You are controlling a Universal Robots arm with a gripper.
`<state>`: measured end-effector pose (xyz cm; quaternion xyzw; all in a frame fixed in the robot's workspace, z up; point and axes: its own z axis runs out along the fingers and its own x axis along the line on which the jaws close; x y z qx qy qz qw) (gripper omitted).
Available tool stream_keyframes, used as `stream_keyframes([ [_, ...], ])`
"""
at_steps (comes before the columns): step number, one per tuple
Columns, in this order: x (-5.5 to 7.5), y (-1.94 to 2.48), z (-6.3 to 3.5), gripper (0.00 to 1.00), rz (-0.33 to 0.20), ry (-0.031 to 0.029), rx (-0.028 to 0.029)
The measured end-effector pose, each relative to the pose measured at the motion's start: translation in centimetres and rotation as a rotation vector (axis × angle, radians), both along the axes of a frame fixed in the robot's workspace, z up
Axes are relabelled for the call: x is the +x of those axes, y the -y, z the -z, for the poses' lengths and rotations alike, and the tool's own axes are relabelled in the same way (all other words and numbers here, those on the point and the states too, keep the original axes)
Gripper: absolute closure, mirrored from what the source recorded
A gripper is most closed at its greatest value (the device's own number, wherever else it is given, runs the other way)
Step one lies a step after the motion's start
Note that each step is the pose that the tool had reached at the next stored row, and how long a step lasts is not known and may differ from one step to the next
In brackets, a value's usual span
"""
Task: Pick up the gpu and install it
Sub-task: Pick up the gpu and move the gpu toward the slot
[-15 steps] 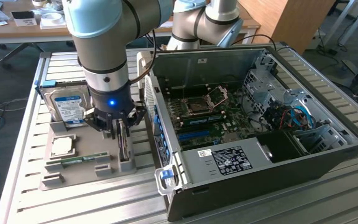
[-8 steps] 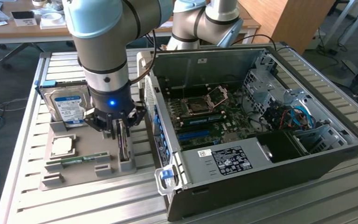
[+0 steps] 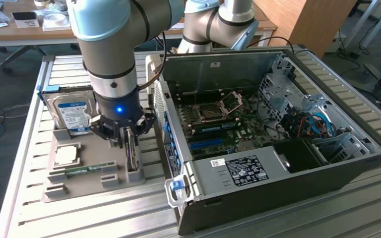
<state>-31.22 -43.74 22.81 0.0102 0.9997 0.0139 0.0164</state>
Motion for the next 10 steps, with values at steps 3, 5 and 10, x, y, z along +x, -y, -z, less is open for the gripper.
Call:
stream_keyframes([
  [3, 0.02, 0.03, 0.0, 0.59, 0.003, 0.0, -0.0001],
  [5, 0.02, 0.03, 0.0, 0.59, 0.005, 0.0, 0.0],
  [10, 0.02, 0.03, 0.0, 0.59, 0.005, 0.0, -0.0001],
])
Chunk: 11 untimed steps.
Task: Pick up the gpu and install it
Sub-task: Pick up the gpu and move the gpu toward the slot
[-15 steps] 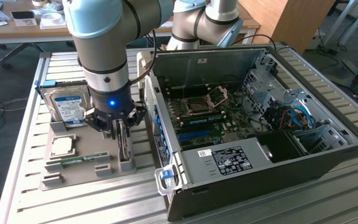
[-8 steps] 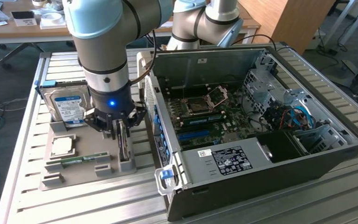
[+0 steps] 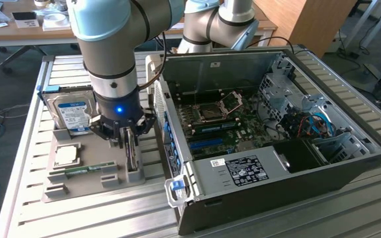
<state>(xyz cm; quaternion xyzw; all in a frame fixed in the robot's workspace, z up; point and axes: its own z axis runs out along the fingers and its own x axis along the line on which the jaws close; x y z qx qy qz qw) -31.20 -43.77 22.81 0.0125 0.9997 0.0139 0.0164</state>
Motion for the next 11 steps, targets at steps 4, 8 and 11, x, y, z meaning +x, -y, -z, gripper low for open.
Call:
stream_keyframes([
  [4, 0.0, 0.0, 0.0, 0.59, 0.0, 0.0, 0.0],
  [8, 0.0, 0.0, 0.0, 0.6, 0.0, 0.0, 0.0001],
  [11, 0.0, 0.0, 0.0, 0.67, 0.0, 0.0, 0.0],
])
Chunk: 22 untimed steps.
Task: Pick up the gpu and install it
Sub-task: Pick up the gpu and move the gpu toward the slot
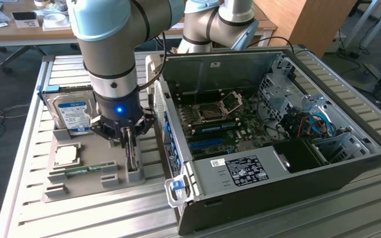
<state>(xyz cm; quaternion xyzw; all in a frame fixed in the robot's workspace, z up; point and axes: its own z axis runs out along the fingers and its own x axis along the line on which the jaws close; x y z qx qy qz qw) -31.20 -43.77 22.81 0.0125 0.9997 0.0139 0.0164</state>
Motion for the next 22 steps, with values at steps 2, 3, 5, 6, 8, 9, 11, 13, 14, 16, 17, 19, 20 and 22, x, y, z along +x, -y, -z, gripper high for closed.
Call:
stream_keyframes([
  [2, 0.0, 0.0, 0.0, 0.67, 0.0, 0.0, -0.0001],
  [3, 0.0, 0.0, 0.0, 0.68, 0.0, 0.0, 0.0],
  [5, 0.0, 0.0, 0.0, 0.73, 0.0, -0.0001, 0.0],
  [6, 0.0, 0.0, 0.0, 0.73, 0.0, -0.0001, 0.0],
  [8, 0.0, 0.0, 0.0, 0.73, 0.0, 0.0, 0.0],
  [9, 0.0, 0.0, 0.0, 0.73, 0.0, -0.0001, 0.0],
  [11, 0.0, 0.0, 0.0, 0.73, 0.0, 0.0, 0.0],
  [13, 0.0, 0.0, 0.0, 0.73, 0.0, 0.0, 0.0],
  [14, 0.0, 0.0, 0.0, 0.73, 0.0, -0.0001, 0.0],
  [16, 0.0, 0.0, 0.0, 0.73, 0.0, 0.0, 0.0],
  [17, 0.0, 0.0, 0.0, 0.73, 0.0, 0.0, 0.0],
  [19, 0.0, 0.0, 0.0, 0.73, 0.003, -0.0001, 0.0],
  [20, 0.0, 0.0, 0.0, 0.73, 0.003, 0.0, 0.0],
  [22, 0.0, 0.0, 0.0, 0.73, 0.003, -0.0001, 0.0],
])
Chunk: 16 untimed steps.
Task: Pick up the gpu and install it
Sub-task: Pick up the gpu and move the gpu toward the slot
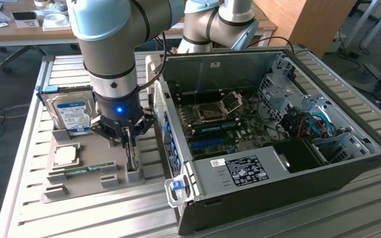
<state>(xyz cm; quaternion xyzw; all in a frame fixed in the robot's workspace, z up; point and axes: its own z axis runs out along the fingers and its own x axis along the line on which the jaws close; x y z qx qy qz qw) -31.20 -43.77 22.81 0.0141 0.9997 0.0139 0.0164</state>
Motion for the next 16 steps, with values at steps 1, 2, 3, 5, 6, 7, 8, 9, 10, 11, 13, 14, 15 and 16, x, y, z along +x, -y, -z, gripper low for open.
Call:
stream_keyframes([
  [1, 0.0, 0.0, 0.0, 0.73, 0.0, 0.0, -0.0001],
  [2, 0.0, 0.0, 0.0, 0.73, 0.0, 0.0, 0.0],
  [3, 0.0, 0.0, 0.0, 0.73, 0.0, 0.0, 0.0],
  [5, 0.0, 0.0, -0.08, 0.73, 0.0, 0.0001, 0.0],
  [6, 0.0, 0.0, -0.19, 0.73, 0.0, 0.0, -0.0001],
  [7, 0.0, 0.0, -0.33, 0.73, 0.0, 0.0, -0.0001],
  [8, 0.0, 0.0, -0.5, 0.73, 0.0, -0.0001, -0.0001],
  [9, 0.0, 0.0, -0.7, 0.73, 0.0, 0.0, 0.0],
  [10, 0.0, 0.0, -0.9, 0.73, 0.0, 0.0, 0.0],
  [11, 0.0, 0.0, -1.11, 0.73, 0.0, 0.0, 0.0],
  [13, 0.0, 0.0, -1.65, 0.73, 0.0, 0.0, 0.0],
  [14, 0.0, 0.0, -1.96, 0.73, 0.0, 0.0001, 0.0001],
  [15, 0.0, 0.0, -2.27, 0.73, 0.0, 0.0001, 0.0],
  [16, 0.0, 0.0, -2.6, 0.73, 0.0, 0.0001, 0.0],
])
